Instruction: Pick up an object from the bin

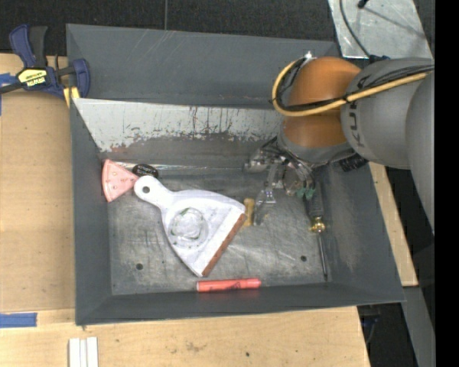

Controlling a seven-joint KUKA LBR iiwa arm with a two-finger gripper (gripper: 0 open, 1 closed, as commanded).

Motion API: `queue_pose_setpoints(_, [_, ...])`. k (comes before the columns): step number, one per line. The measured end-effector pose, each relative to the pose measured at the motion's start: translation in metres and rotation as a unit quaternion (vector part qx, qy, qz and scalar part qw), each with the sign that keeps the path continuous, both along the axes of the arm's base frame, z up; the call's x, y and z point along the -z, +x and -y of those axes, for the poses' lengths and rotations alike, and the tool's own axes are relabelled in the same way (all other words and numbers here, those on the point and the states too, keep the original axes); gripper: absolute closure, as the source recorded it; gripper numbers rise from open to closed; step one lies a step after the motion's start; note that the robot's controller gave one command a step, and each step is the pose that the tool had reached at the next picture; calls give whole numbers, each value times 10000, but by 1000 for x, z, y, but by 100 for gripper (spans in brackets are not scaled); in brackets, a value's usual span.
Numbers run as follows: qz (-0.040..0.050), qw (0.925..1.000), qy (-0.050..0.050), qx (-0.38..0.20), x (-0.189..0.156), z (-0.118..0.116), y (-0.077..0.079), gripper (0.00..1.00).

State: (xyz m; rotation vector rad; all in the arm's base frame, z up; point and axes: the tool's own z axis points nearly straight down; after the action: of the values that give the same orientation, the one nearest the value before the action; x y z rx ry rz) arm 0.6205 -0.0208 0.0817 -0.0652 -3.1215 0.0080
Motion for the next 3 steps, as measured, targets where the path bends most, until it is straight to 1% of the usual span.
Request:
queue_pose_setpoints(1, [-1, 10000, 0, -2, 0, 0, 0, 100])
queue_pose_setpoints(2, [101, 9999, 20, -31, -31, -1, -15, 100])
queue_pose_setpoints(3, [130, 9999, 17, -17, -55, -28, -10, 100])
